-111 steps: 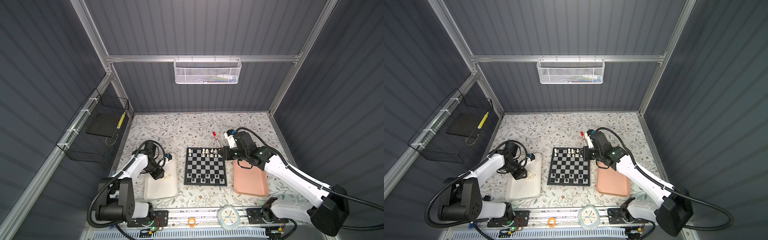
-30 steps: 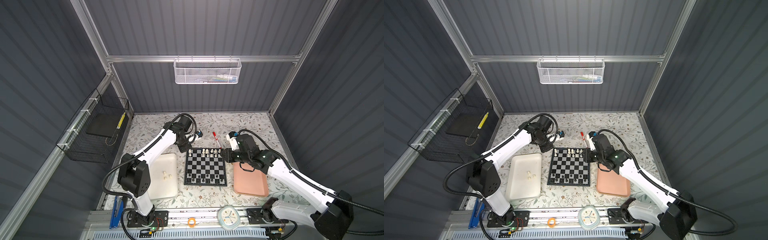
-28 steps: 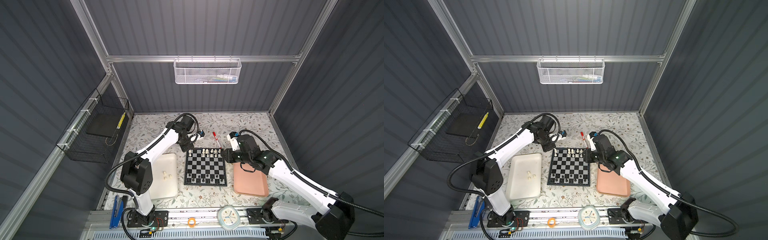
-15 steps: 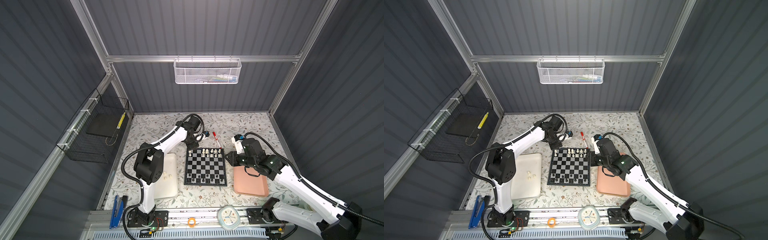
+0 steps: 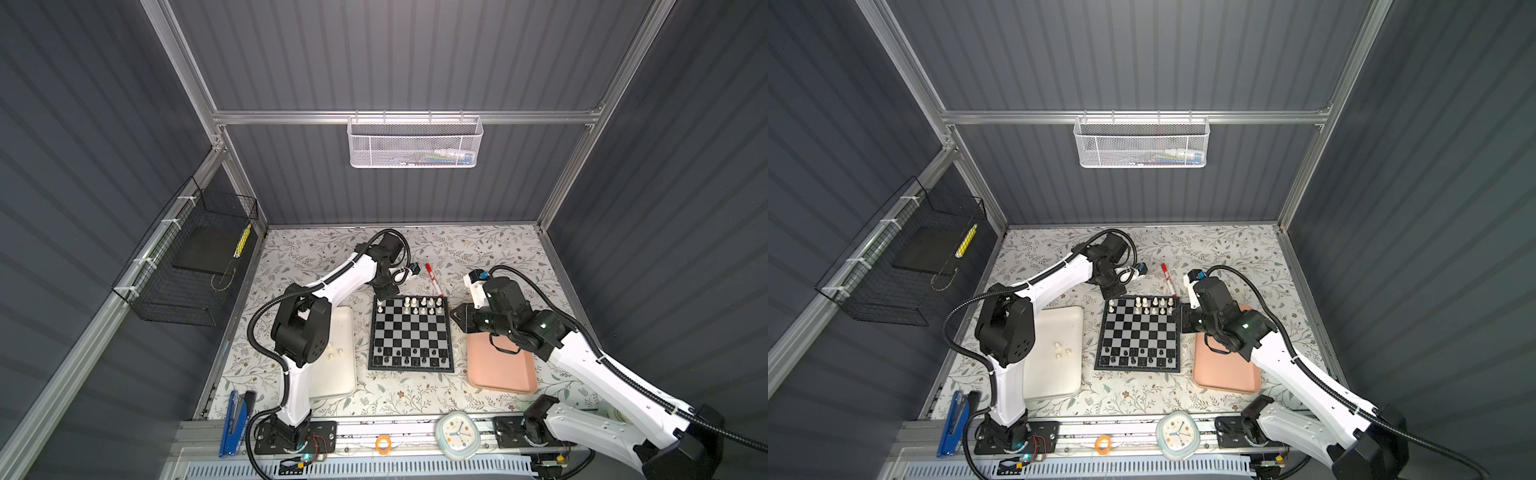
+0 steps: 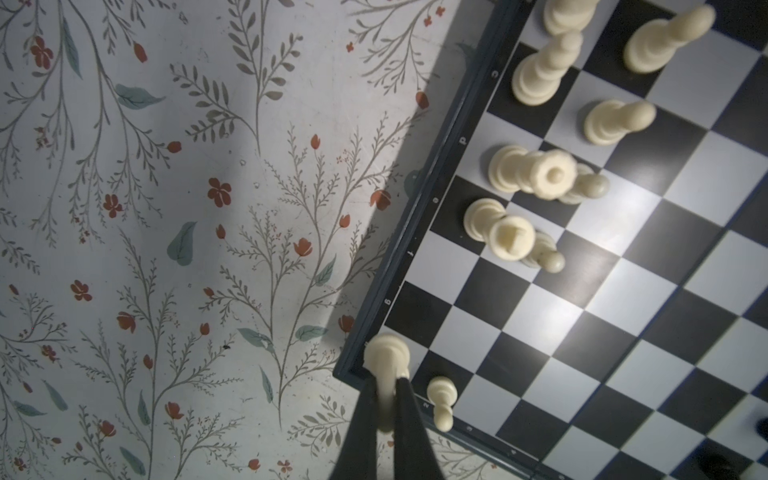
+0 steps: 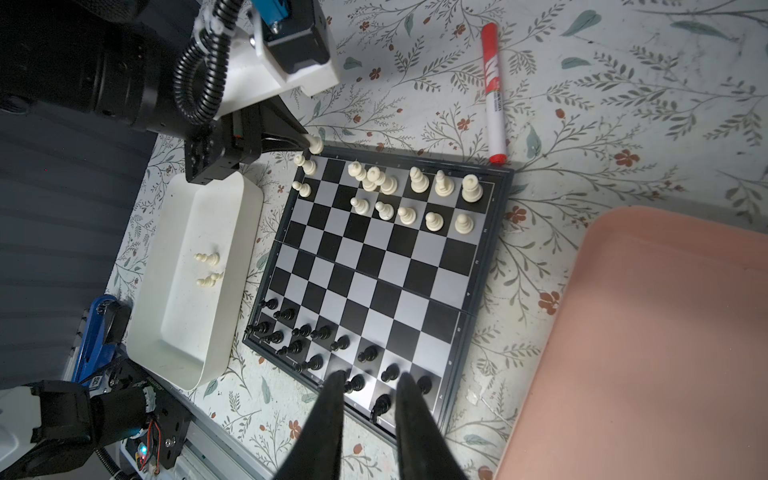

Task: Set up the chess pieces on the board
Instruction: 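Lower the white pawn onto an empty square in the white rows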

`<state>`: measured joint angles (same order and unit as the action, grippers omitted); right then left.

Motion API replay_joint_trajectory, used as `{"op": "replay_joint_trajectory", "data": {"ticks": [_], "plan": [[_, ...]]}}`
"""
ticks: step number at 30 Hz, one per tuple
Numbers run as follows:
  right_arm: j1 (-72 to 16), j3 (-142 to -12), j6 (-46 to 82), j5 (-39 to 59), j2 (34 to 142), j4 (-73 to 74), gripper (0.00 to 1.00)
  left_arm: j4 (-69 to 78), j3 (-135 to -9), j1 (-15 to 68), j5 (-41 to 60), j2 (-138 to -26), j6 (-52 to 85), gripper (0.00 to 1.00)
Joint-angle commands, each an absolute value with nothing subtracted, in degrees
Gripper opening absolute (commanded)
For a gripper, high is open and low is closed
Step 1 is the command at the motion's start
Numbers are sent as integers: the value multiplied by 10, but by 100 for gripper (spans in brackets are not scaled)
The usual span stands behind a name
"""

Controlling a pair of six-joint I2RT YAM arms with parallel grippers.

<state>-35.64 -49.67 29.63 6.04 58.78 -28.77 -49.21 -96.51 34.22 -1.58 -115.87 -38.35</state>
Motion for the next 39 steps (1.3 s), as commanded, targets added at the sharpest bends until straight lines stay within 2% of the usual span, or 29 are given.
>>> {"op": "replay_joint_trajectory", "data": {"ticks": [1,23,39], "plan": [[-355,-488,301,62,587,-291,25,-488,-964,348,-19,-1174,-392,1],[-354,-478,305,61,582,-287,25,-468,-916,354,-32,-1170,-408,2],[-355,-473,306,60,578,-287,25,-468,-925,358,-26,-1175,-403,2]]}}
